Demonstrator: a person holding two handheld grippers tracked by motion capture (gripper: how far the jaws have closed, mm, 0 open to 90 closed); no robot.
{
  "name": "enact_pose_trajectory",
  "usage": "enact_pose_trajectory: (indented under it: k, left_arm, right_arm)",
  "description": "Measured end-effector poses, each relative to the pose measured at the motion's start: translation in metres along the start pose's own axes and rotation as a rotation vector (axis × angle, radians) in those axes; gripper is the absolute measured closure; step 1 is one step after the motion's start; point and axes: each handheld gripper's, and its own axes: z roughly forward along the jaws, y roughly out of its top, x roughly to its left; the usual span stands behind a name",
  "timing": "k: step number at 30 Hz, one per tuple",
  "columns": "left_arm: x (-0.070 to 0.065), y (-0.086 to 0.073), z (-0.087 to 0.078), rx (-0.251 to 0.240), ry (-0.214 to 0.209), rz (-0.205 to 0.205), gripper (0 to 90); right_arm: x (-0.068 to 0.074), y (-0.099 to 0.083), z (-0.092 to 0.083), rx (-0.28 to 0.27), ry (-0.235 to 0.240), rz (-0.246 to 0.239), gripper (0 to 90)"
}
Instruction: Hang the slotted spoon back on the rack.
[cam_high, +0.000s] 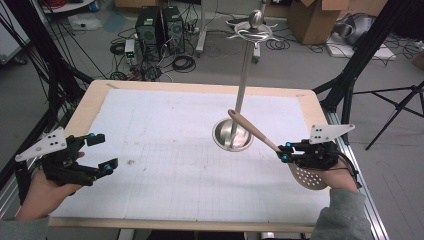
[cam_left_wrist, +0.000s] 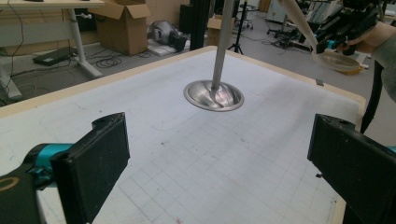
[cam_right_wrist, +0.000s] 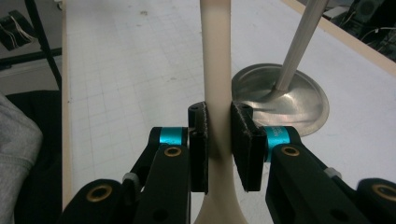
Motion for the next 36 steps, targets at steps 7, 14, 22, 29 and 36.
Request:
enact_pose_trajectory:
  k: [7,14,22,29,36]
  left_arm:
    - [0.002,0.001,-0.003,-0.011,0.001,-0.009,6.0]
    - [0.001,0.001,-0.005,-0.016,0.007,-0.011,6.0]
    - [0.001,0.002,-0.006,-0.019,0.01,-0.009,6.0]
    - [0.002,0.001,-0.006,-0.018,0.014,-0.013,6.0]
    - [0.001,0.0,-0.004,-0.012,0.008,-0.012,6.0]
  right_arm:
    - [0.0,0.005,-0.007,-0.046,0.007,0.007,77.8]
    - [-0.002,0.005,-0.016,-0.095,0.027,0.012,77.8]
    - [-0.009,0.007,-0.025,-0.095,0.031,0.031,77.8]
    - [-0.012,0.01,-0.032,-0.1,0.014,0.038,77.8]
    - [-0.019,0.012,-0.041,-0.136,0.011,0.062,77.8]
